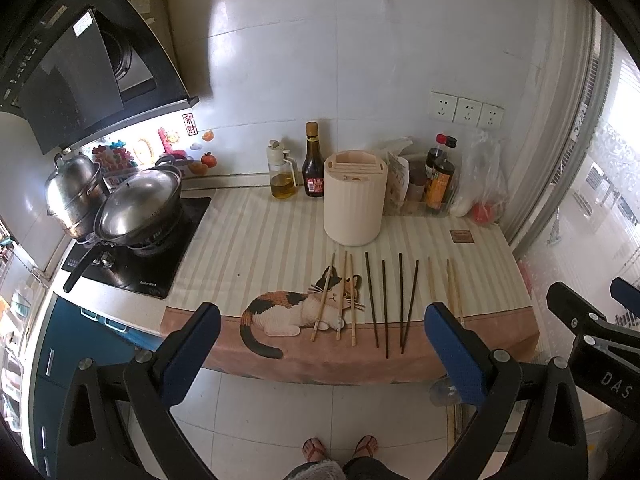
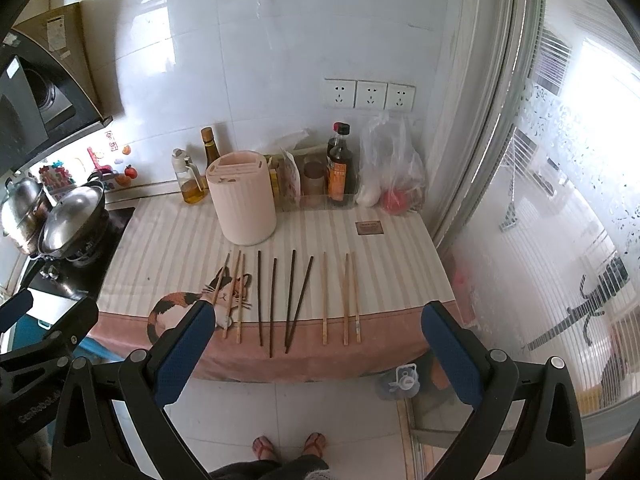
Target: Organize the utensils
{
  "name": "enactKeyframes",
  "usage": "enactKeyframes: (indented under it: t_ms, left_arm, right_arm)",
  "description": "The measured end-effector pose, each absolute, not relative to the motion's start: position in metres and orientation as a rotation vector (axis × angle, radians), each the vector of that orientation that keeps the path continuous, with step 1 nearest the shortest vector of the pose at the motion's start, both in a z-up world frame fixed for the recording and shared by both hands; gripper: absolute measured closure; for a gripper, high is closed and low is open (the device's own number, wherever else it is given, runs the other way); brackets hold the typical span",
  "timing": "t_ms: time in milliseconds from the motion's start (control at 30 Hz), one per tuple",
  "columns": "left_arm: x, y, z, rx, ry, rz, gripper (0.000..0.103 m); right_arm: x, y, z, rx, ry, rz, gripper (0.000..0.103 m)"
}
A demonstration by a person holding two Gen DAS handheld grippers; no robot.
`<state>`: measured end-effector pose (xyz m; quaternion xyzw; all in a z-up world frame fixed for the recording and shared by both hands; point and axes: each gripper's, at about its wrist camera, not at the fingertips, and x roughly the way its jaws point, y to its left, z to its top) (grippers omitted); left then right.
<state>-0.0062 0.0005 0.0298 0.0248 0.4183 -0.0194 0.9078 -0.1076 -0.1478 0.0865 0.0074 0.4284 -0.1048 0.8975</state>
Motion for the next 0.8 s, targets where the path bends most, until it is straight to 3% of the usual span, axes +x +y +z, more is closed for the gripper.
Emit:
enactKeyframes:
  t_ms: [800]
  left_arm:
    - [-0.012, 0.011, 0.033, 0.053, 0.827, -0.057, 0.0]
  right_arm:
    - [-0.109, -0.141, 0.094, 0.03, 0.879, -0.22, 0.0]
